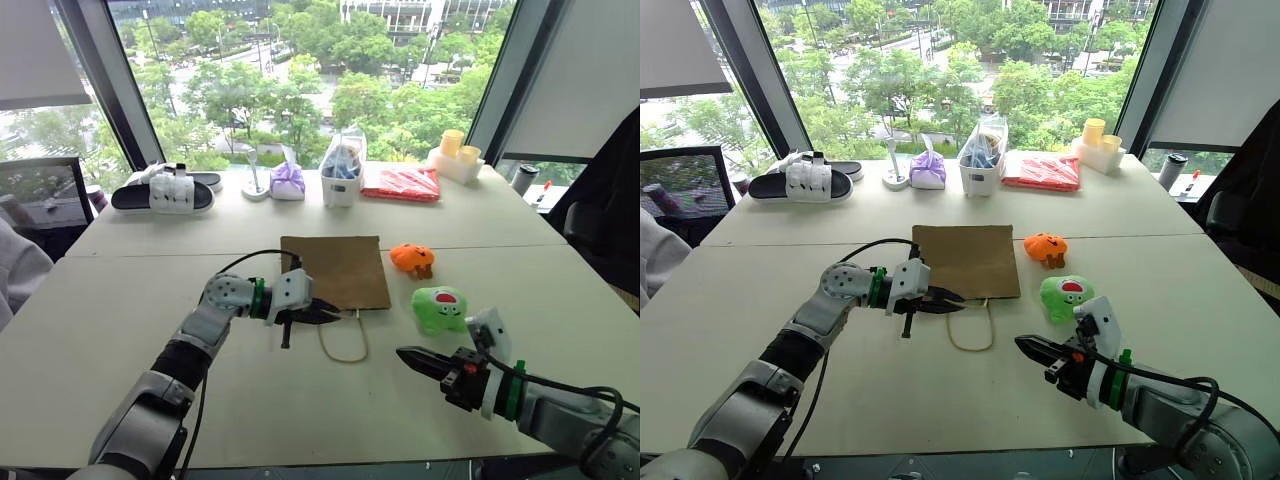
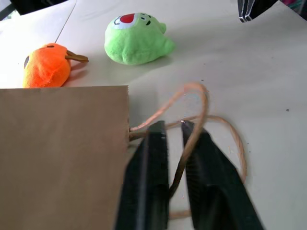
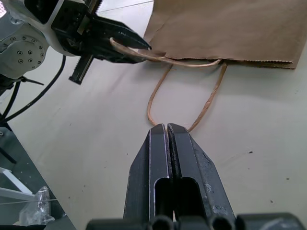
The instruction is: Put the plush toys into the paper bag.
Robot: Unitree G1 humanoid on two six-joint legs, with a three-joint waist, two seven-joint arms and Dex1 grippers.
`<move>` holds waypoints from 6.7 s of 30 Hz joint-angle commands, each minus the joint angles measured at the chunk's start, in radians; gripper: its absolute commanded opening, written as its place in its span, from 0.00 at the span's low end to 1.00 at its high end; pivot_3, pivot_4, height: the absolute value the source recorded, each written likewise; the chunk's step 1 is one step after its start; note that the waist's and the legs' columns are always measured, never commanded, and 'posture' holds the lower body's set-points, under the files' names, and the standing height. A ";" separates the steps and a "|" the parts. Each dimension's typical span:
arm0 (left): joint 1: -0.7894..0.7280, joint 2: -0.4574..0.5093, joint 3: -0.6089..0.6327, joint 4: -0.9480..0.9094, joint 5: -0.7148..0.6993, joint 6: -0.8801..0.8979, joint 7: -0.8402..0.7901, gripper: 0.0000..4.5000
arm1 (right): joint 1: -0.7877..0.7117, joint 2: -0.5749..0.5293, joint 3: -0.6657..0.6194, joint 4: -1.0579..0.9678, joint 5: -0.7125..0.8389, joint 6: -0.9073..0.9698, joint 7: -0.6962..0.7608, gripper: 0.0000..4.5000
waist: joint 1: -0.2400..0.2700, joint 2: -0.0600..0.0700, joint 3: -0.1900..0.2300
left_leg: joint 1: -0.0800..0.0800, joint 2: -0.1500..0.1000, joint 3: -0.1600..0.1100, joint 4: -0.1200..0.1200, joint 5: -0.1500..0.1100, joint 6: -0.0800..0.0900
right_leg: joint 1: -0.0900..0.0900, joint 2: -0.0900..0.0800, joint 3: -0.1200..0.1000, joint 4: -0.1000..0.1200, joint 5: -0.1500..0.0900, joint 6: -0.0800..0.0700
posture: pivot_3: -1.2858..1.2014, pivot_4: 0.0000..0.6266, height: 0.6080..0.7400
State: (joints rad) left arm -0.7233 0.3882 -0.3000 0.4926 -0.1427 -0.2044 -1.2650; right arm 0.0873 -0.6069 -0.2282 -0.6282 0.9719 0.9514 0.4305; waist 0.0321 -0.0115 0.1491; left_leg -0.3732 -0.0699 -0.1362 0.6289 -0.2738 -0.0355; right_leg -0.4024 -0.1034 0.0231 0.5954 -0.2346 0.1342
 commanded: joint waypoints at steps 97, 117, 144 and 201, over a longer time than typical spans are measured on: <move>-0.039 -0.064 0.279 -0.526 -0.402 0.778 0.369 0.00 | -0.401 0.189 0.054 0.669 -0.726 -0.290 -0.108 0.88 | -0.044 0.001 -0.001 | 0.002 -0.001 -0.003 -0.001 0.004 -0.006 | 0.000 0.001 0.001 0.004 0.001 0.001 | 0.52 0.24 1.00; -0.068 -0.073 0.324 -0.463 -0.458 0.774 0.355 0.00 | -0.282 0.178 -0.241 0.116 -0.128 0.142 -0.082 0.01 | -0.049 0.002 -0.001 | 0.003 0.000 -0.004 -0.001 0.003 -0.005 | 0.002 0.001 0.001 0.003 0.001 0.001 | 0.52 0.24 1.00; -0.068 -0.112 0.368 -0.486 -0.537 0.835 0.459 0.00 | -0.665 0.475 0.124 0.462 -0.423 -0.011 -0.363 0.85 | -0.047 0.002 -0.001 | 0.000 -0.001 -0.003 -0.001 0.003 -0.005 | -0.004 0.001 0.001 0.008 0.001 0.001 | 0.52 0.24 1.00; -0.197 -0.118 0.423 -0.313 -0.502 0.750 0.464 0.00 | -0.680 0.175 -0.095 0.511 -0.488 -0.278 -0.290 0.00 | -0.070 0.003 -0.001 | -0.001 -0.002 -0.005 -0.005 0.007 -0.013 | -0.005 0.000 0.002 0.005 0.002 0.002 | 0.52 0.24 1.00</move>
State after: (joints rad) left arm -0.8836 0.2726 0.1110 0.1829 -0.6420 0.5730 -0.7887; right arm -0.6139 -0.3952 -0.2822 0.1063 0.4107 0.5522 0.1591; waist -0.0378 -0.0088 0.1484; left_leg -0.3744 -0.0716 -0.1410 0.6240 -0.2666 -0.0479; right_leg -0.4074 -0.1030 0.0248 0.6000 -0.2330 0.1359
